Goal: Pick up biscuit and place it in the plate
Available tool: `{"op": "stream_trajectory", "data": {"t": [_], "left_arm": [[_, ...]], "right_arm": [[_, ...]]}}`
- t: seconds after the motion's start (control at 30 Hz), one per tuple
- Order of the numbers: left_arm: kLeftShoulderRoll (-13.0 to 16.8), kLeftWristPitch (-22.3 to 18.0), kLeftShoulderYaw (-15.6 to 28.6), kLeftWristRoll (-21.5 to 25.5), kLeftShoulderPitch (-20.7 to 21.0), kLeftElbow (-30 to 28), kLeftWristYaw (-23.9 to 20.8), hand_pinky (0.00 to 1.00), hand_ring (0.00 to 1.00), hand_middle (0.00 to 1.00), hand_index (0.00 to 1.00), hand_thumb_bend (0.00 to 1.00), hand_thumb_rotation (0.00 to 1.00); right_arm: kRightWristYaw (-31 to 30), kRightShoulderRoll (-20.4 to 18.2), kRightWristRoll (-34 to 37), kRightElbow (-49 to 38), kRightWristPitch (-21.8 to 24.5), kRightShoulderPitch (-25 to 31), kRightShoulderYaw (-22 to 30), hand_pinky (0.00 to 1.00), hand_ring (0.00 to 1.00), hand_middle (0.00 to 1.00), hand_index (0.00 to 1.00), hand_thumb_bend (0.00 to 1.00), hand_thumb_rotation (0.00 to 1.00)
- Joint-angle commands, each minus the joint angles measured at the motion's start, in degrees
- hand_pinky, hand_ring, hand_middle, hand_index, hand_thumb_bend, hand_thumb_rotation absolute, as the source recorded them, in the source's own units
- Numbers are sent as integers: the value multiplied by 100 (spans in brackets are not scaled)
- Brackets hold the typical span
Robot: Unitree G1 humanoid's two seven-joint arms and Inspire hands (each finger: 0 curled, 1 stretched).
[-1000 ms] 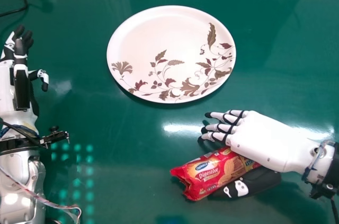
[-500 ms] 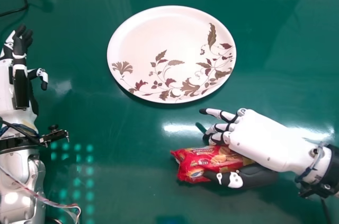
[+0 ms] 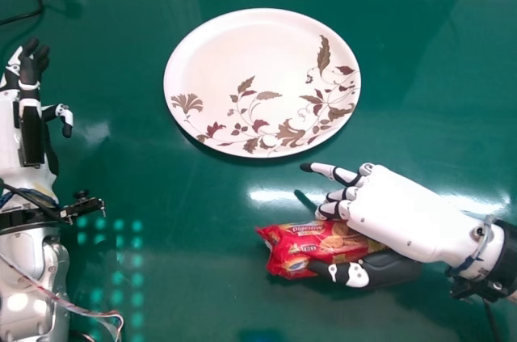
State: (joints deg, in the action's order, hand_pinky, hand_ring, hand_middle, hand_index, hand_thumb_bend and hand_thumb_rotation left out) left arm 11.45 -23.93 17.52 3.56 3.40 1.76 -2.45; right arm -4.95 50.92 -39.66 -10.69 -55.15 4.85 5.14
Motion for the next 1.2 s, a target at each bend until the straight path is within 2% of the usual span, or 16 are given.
{"op": "stream_trajectory", "data": {"t": [0.0,0.13,0.27,0.37,0.47,0.6,0.73,0.87,0.9,0.97,1.03,1.13,1.17], "left_arm": [[-8,-71,55,-21,-67,66,-37,0,100,95,95,83,99],[-53,-39,39,20,-71,44,-43,0,100,95,95,80,99],[-86,-71,25,19,-81,54,-52,0,100,96,94,77,98],[-107,-18,9,-33,-97,8,-93,0,100,96,94,76,99],[-114,-28,-11,-68,-105,-4,-122,0,100,96,95,76,100],[-163,28,-53,-146,-127,-83,-201,0,100,96,96,75,100],[-179,-47,-86,-165,-125,-40,-156,0,100,98,97,69,100],[-207,-95,-110,-127,-129,-32,-120,0,100,98,96,70,100],[-212,-91,-118,-130,-134,-50,-117,0,100,98,97,70,100],[-210,-96,-126,-125,-138,-51,-100,0,100,98,97,70,100],[-215,-111,-137,-122,-131,-41,-91,0,100,97,97,69,100],[-265,-84,-180,-148,-108,-80,-121,0,100,96,95,69,100],[-277,-60,-200,-186,-104,-104,-139,0,100,95,94,69,100]], "right_arm": [[-166,9,68,-204,187,103,160,5,9,45,47,52,0],[-367,107,465,-549,408,-128,380,6,10,41,47,52,0],[-744,279,895,-860,716,-376,564,10,14,42,48,52,0],[-1006,398,1165,-1098,997,-676,739,8,13,42,48,52,0],[-1195,545,1483,-1152,1201,-1222,832,6,11,40,47,52,0],[-1447,708,1764,-1040,1394,-2034,778,5,10,45,48,52,0],[-1759,853,1978,-567,1441,-3006,405,10,14,45,48,52,0],[-1598,510,1675,286,1093,-4164,-127,10,13,45,48,52,0],[-1530,400,1545,489,1037,-4407,-238,10,27,46,49,51,0],[-1491,260,1342,743,1008,-4737,-388,9,38,47,49,51,0],[-1517,113,1080,978,1057,-5143,-597,7,41,47,49,51,0],[-1497,-326,774,1487,1250,-5760,-985,7,42,47,49,51,0],[-1319,-526,580,1837,1186,-5967,-1143,7,42,47,49,51,0]]}}
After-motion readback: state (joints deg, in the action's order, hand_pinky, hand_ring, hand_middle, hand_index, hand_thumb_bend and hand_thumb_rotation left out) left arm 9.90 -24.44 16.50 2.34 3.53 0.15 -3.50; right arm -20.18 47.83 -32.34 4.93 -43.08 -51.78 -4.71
